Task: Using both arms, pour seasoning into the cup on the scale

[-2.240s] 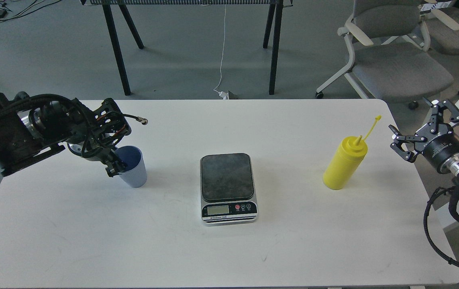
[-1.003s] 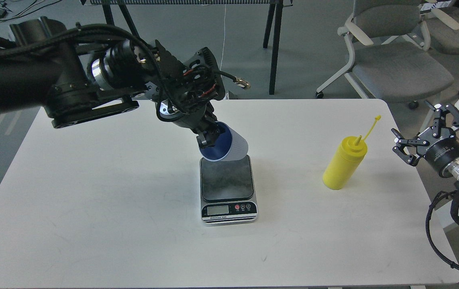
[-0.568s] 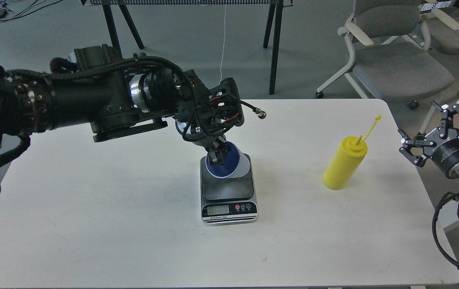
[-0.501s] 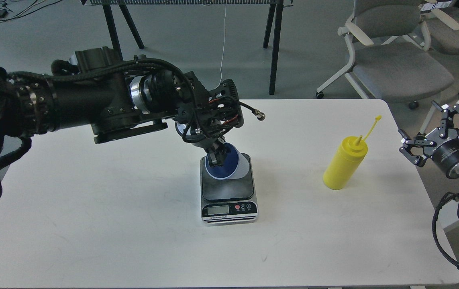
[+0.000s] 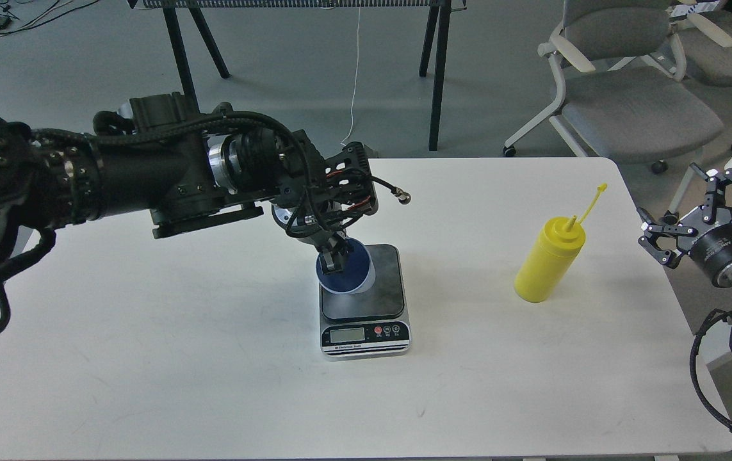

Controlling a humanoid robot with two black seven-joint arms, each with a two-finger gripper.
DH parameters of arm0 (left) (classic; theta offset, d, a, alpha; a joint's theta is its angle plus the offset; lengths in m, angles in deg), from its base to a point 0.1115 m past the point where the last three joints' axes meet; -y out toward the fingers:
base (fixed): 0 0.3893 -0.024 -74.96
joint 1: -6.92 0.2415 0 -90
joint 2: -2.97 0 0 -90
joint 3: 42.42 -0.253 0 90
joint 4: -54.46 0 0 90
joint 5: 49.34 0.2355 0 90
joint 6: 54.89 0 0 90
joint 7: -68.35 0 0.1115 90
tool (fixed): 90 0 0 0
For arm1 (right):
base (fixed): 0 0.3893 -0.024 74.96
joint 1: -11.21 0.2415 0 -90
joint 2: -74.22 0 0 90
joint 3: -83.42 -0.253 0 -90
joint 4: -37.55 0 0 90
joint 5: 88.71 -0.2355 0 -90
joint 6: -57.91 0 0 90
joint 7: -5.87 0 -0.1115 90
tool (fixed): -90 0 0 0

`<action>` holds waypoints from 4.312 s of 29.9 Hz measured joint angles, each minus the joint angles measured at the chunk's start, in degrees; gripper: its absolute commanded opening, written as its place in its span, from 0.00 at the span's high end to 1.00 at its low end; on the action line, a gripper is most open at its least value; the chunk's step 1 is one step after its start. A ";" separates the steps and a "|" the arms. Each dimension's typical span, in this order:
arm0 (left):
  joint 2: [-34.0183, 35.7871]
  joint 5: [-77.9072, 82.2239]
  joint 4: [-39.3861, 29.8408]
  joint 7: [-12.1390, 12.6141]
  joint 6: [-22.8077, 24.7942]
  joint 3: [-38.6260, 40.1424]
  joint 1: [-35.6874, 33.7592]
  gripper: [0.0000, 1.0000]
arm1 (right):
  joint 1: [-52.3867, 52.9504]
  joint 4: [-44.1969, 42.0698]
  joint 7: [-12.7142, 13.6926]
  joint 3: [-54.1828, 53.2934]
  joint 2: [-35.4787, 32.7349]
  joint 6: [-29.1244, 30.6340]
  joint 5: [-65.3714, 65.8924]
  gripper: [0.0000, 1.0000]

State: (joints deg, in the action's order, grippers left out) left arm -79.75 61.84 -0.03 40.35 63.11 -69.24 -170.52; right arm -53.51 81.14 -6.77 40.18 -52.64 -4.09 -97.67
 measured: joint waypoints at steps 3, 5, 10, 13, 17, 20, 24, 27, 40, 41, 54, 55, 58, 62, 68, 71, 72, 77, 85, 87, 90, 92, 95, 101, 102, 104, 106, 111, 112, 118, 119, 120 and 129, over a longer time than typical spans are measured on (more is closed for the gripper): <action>-0.02 -0.06 0.01 0.00 0.00 0.03 0.21 0.93 | -0.05 0.00 -0.06 0.00 0.00 0.00 0.00 0.00; -0.07 -0.12 0.01 0.00 0.00 0.12 0.23 0.92 | -0.06 0.00 -0.07 0.00 0.00 0.00 0.00 0.00; -0.26 -0.24 0.30 0.00 0.00 0.23 0.53 0.91 | -0.14 -0.07 -0.11 0.00 -0.01 0.00 0.00 0.00; -0.57 -0.24 0.87 0.00 0.00 0.26 0.87 0.91 | -0.35 -0.09 -0.15 0.00 -0.03 0.00 0.00 0.00; -0.82 -0.19 1.66 0.00 0.00 0.28 1.06 0.88 | -0.66 -0.09 -0.22 0.00 -0.05 0.00 0.00 0.00; -1.09 -0.20 2.06 0.00 0.00 0.52 1.53 0.80 | -0.80 -0.09 -0.37 0.00 -0.05 0.00 0.00 0.00; -1.46 -0.33 2.76 0.00 0.00 0.99 1.80 0.66 | -0.85 -0.09 -0.58 0.00 -0.05 0.00 0.00 0.00; -2.16 -0.43 3.63 0.00 0.00 1.13 1.80 0.47 | -1.01 -0.09 -0.64 0.00 -0.05 0.00 0.00 0.00; -4.62 -2.55 10.65 0.00 0.00 2.14 1.52 0.35 | -1.63 -0.09 -0.90 0.00 0.03 0.00 0.00 0.00; -4.63 -2.55 10.94 0.00 0.00 2.30 1.37 0.35 | -1.63 -0.08 -0.90 0.00 0.04 0.00 0.00 0.00; -2.45 -18.13 12.43 0.00 0.00 3.11 -8.79 0.15 | -1.53 0.18 -1.00 0.00 -0.02 0.00 0.00 0.00; -1.51 -20.93 12.24 0.00 0.00 3.64 -10.31 0.14 | -1.47 0.21 -1.00 -0.03 -0.06 0.00 0.00 0.00; 1.75 -28.70 11.73 0.00 0.00 6.34 -13.71 0.12 | -1.28 0.26 -0.94 -0.27 -0.16 0.00 0.00 0.00; 7.45 -36.46 11.61 0.00 0.00 12.47 -14.97 0.08 | -1.02 0.31 -0.90 -0.34 -0.64 0.00 0.00 0.00; 19.28 -44.89 12.30 0.00 0.00 20.86 -11.11 0.08 | -0.93 0.39 -0.90 -0.38 -1.26 0.00 0.00 0.00; 25.59 -53.26 12.49 0.01 -0.02 25.03 -5.43 0.08 | -0.96 0.38 -0.90 -0.45 -1.25 0.00 0.00 0.00; 27.66 -57.03 12.52 0.02 -0.02 26.42 -2.82 0.07 | -0.98 0.38 -0.90 -0.50 -1.17 0.00 0.00 0.00; 33.43 -73.72 14.80 0.01 -0.01 31.13 10.52 0.04 | -0.88 0.80 -0.90 -0.57 -0.98 0.00 0.00 0.00; 31.72 -82.43 21.73 0.01 -0.01 37.87 24.79 0.04 | 0.28 2.90 -0.85 -0.47 -1.71 0.00 0.00 0.00; 31.55 -82.53 21.92 0.01 -0.01 38.70 25.42 0.03 | 0.50 2.99 -0.83 -0.43 -1.99 0.00 0.00 0.00; 31.44 -82.54 22.03 0.01 -0.01 39.00 25.77 0.03 | 1.02 3.06 -0.77 -0.32 -2.19 0.00 0.00 0.00; 31.33 -82.56 22.10 0.01 -0.01 39.04 26.09 0.03 | 1.12 3.09 -0.76 -0.28 -2.24 0.00 0.00 0.00; 31.18 -82.61 22.17 0.01 -0.01 39.20 27.39 0.03 | 1.17 3.26 -0.71 -0.16 -2.30 0.00 0.03 0.00; 31.12 -82.69 22.16 0.00 0.01 39.29 29.35 0.03 | 1.96 10.50 -0.46 -0.47 -7.08 0.00 0.18 0.00; 31.12 -82.69 22.15 0.00 0.01 39.29 29.51 0.03 | 2.48 12.96 -0.46 -1.06 -9.14 0.00 0.05 0.00; 31.12 -82.63 22.15 0.00 0.00 39.30 30.09 0.03 | 3.25 18.45 -0.46 -3.38 -13.93 0.00 -1.10 0.00; 31.12 -82.58 22.17 0.00 0.00 39.29 30.53 0.03 | 3.30 21.70 -0.38 -6.57 -17.98 0.00 -4.70 0.00; 31.08 -82.49 22.14 0.00 0.01 39.20 31.11 0.03 | 1.33 23.99 -0.13 -8.43 -26.51 0.00 -26.38 0.00; 31.06 -82.45 22.14 0.00 0.00 39.14 31.18 0.03 | 0.37 23.99 -0.13 -8.48 -27.38 0.00 -30.77 0.00; 30.96 -82.17 22.15 0.00 0.00 38.78 31.98 0.03 | -6.95 24.39 0.06 -8.25 -27.45 0.00 -50.21 0.00; 30.96 -82.06 22.15 0.00 0.00 38.64 32.19 0.03 | -8.32 24.69 0.12 -8.12 -26.27 0.00 -52.39 0.00; 30.95 -81.99 22.14 0.00 0.00 38.54 32.56 0.03 | -9.68 25.12 0.18 -8.06 -24.42 0.00 -53.99 0.00; 30.95 -81.59 22.22 0.00 0.00 38.19 33.99 0.03 | -22.60 31.82 0.23 -8.62 -2.62 -0.01 -56.15 0.00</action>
State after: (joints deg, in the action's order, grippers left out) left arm -48.80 -19.74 22.19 40.35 63.12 -31.04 -136.54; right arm -76.11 112.96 -6.54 31.56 -55.27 -4.10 -153.82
